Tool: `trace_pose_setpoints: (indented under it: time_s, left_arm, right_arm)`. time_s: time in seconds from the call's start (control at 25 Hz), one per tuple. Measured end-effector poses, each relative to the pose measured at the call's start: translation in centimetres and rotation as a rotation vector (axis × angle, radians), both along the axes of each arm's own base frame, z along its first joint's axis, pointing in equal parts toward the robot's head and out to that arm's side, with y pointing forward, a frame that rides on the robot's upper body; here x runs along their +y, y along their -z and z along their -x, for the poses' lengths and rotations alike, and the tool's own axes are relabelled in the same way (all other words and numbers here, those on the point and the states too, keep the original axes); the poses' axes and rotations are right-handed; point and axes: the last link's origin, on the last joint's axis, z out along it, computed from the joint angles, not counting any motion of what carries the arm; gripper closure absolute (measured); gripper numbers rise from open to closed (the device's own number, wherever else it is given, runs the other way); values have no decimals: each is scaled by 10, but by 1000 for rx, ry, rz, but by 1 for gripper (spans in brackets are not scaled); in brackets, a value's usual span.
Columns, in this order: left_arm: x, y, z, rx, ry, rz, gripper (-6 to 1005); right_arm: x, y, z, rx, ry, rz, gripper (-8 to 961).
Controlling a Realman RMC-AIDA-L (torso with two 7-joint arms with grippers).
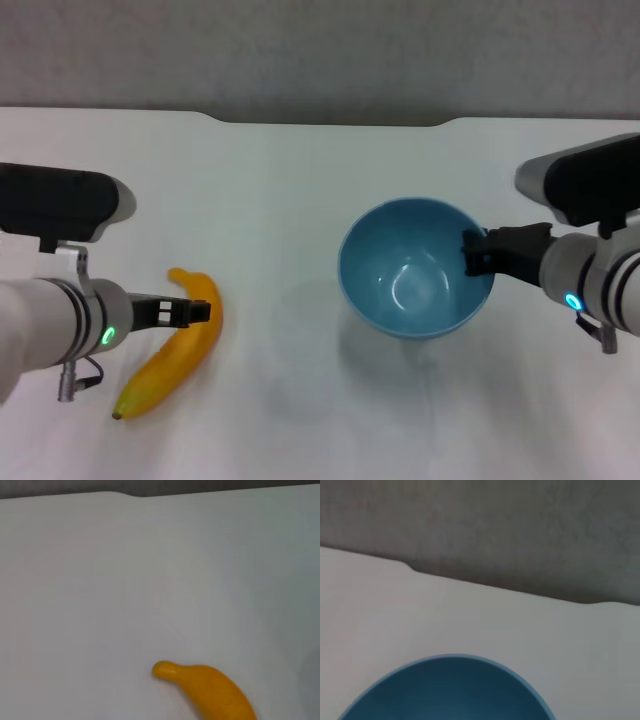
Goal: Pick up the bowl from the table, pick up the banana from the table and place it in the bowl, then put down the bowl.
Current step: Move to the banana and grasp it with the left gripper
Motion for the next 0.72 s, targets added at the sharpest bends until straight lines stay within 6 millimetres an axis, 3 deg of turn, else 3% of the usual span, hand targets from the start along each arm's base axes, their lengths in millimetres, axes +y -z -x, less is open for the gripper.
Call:
trace_pose_setpoints:
  time_s: [0.72]
  left_arm:
    - [-7, 20, 2, -28, 32, 35, 159]
  right_arm:
    - [1, -5, -4, -1, 9, -14, 910]
